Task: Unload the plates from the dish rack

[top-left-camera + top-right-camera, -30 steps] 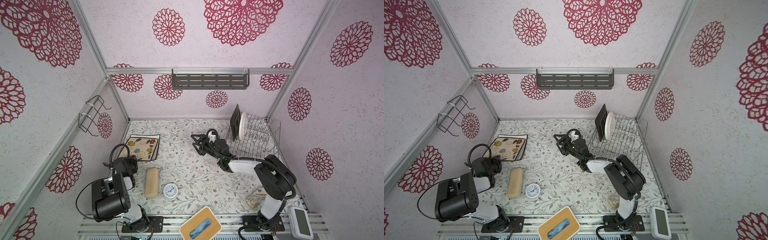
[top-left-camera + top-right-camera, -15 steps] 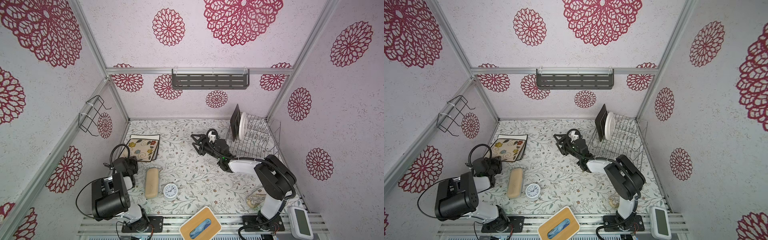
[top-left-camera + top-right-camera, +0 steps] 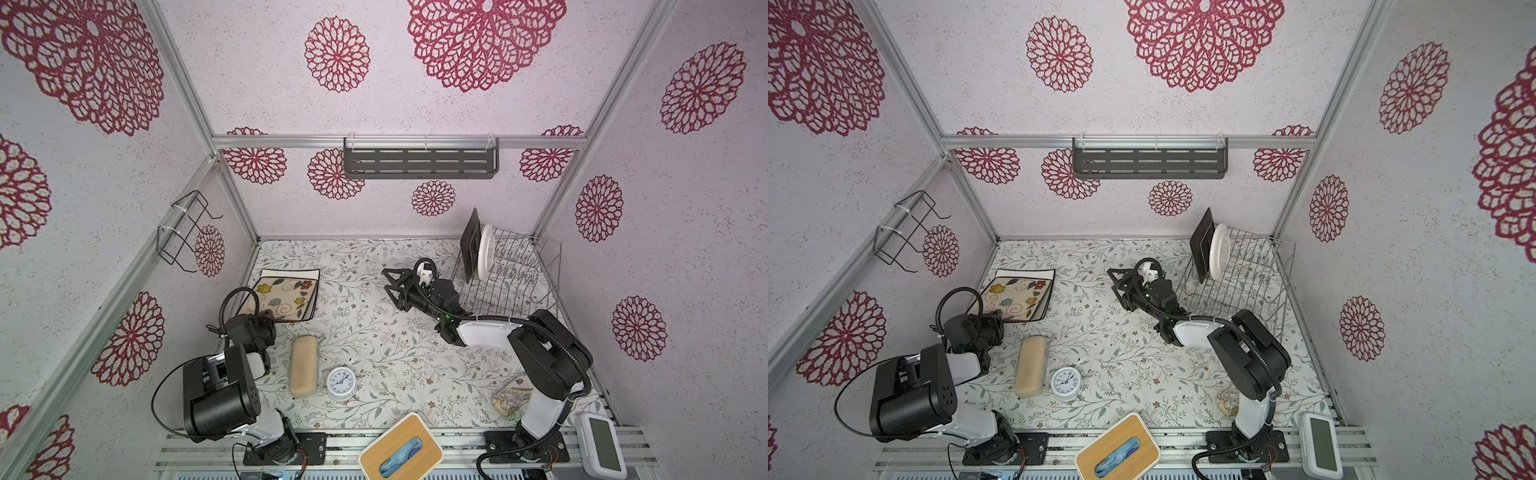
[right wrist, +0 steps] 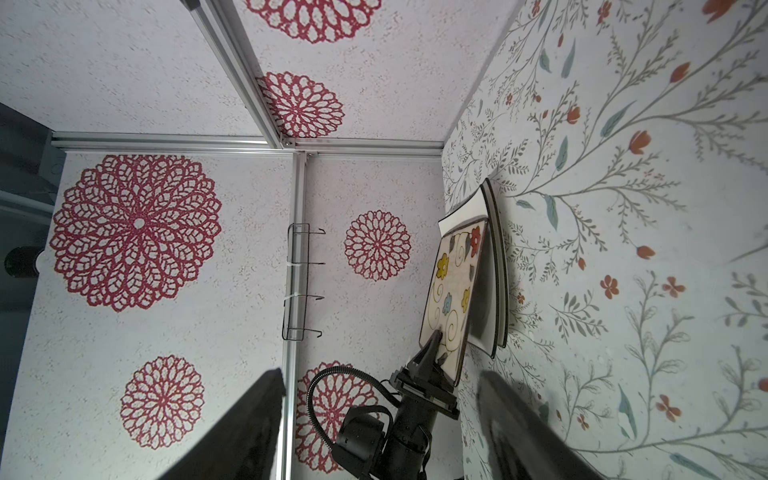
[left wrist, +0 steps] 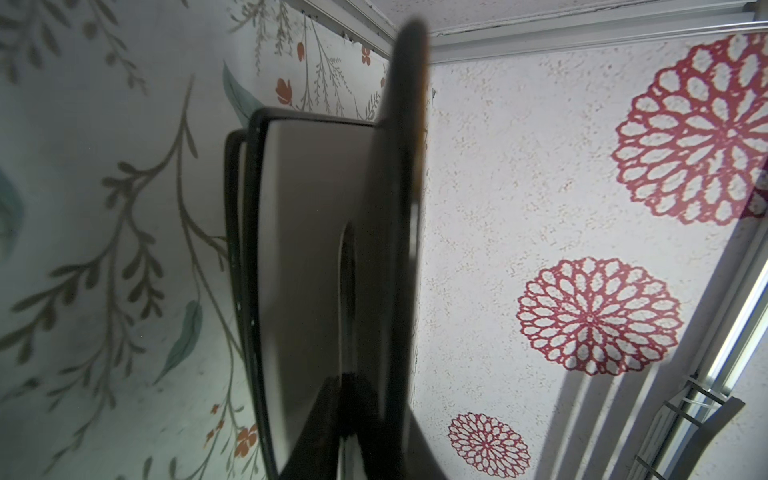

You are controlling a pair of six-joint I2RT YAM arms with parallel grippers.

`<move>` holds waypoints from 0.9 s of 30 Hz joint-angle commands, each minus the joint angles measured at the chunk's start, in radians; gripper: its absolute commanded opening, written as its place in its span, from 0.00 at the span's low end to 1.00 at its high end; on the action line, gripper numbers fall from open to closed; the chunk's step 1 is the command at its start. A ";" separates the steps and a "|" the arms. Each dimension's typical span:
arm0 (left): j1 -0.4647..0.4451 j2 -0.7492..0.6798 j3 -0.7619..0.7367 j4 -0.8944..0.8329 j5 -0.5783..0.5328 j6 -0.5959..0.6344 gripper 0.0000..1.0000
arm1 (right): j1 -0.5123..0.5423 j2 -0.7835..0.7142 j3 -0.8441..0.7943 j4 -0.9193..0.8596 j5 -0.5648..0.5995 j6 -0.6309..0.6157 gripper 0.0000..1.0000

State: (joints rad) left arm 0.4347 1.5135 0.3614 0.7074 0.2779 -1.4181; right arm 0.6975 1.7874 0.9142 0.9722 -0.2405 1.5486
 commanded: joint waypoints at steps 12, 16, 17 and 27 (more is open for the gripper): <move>0.004 -0.090 0.047 0.000 0.009 0.048 0.40 | 0.007 -0.028 -0.023 0.077 0.003 0.016 0.75; 0.003 -0.093 0.048 -0.011 0.012 0.048 0.45 | 0.007 -0.022 -0.022 0.088 0.008 0.019 0.75; 0.003 -0.093 0.053 -0.022 0.015 0.050 0.46 | 0.006 -0.020 -0.022 0.091 0.007 0.021 0.76; -0.017 -0.079 0.111 -0.177 0.030 0.095 0.63 | 0.007 -0.010 -0.023 0.119 0.003 0.028 0.75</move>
State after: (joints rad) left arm 0.4259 1.4574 0.4366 0.5171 0.2913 -1.3518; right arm 0.6975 1.7878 0.8902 1.0279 -0.2398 1.5650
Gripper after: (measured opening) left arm 0.624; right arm 0.753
